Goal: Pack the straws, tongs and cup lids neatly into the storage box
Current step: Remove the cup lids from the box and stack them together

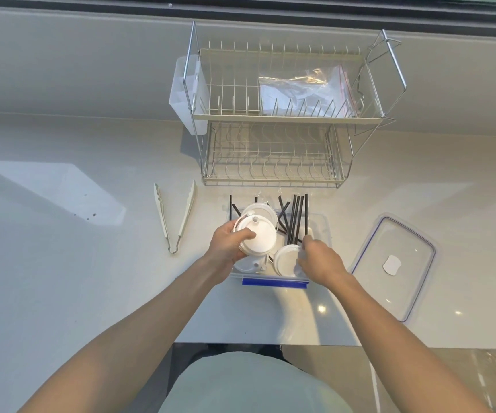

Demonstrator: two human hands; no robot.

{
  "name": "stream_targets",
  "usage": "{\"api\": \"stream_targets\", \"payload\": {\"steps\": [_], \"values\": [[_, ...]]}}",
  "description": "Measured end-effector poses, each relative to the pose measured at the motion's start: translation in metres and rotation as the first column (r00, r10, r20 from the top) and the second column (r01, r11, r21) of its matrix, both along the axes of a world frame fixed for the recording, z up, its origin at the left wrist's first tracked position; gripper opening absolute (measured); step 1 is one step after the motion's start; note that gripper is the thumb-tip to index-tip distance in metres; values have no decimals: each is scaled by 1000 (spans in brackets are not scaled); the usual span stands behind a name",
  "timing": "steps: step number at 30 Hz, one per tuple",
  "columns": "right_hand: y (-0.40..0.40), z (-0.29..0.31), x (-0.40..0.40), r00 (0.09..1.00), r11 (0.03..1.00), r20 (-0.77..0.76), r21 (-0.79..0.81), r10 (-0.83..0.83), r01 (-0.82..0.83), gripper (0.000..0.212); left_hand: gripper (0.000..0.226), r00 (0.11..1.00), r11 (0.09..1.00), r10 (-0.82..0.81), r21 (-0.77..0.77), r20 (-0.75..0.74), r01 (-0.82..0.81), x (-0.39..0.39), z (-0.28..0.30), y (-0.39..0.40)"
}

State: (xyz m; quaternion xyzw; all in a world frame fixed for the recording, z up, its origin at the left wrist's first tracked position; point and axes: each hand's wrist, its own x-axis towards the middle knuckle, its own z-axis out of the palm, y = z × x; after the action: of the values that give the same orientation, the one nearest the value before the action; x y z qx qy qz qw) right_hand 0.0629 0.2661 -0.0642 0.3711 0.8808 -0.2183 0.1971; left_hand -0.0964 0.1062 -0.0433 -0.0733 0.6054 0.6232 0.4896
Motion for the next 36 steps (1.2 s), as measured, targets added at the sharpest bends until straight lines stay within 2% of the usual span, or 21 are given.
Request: {"api": "stream_targets", "payload": {"steps": [2, 5, 9, 12, 14, 17, 21, 25, 28, 30, 33, 36], "values": [[5, 3, 2, 1000, 1000, -31, -19, 0, -1, 19, 39, 1000, 1000, -16, 5, -7, 16, 0, -2, -3], [16, 15, 7, 997, 985, -79, -172, -5, -9, 24, 38, 1000, 1000, -21, 5, -6, 21, 1, -3, -4], [35, 42, 9, 926, 957, -339, -281, -165, 67, 13, 35, 999, 999, -31, -14, -29, 30, 2, -2, 2], [41, 66, 5, 857, 869, -439, -494, -271, 22, 8, 29, 997, 997, -71, -20, -42, 71, 6, 3, 8], [36, 76, -1, 852, 829, -457, -557, -255, -51, 12, 26, 991, 991, -133, 14, -18, 134, 12, 8, 12], [22, 78, -11, 826, 854, -533, -502, -183, -135, 19, 29, 970, 967, -241, 86, 31, 238, 22, 18, 16], [5, 69, -18, 804, 907, -561, -416, -198, -67, 38, 39, 943, 941, -311, 180, 118, 287, 33, 23, 16], [-7, 60, -18, 809, 911, -554, -409, -195, -60, 56, 38, 928, 903, -363, 279, 87, 327, 34, 17, 5], [-13, 56, -11, 759, 910, -580, -413, -295, 38, 61, 40, 937, 909, -332, 302, 104, 289, 33, 17, -1], [-18, 54, -4, 711, 888, -579, -437, -400, 144, 64, 38, 958, 930, -256, 301, 128, 209, 32, 16, -1], [-27, 49, 4, 704, 847, -510, -465, -494, 257, 41, 38, 976, 947, -173, 294, 135, 127, 29, 16, 0], [-34, 43, 8, 711, 865, -516, -414, -478, 282, 14, 40, 974, 944, -201, 285, 108, 163, 30, 16, 1]]}}
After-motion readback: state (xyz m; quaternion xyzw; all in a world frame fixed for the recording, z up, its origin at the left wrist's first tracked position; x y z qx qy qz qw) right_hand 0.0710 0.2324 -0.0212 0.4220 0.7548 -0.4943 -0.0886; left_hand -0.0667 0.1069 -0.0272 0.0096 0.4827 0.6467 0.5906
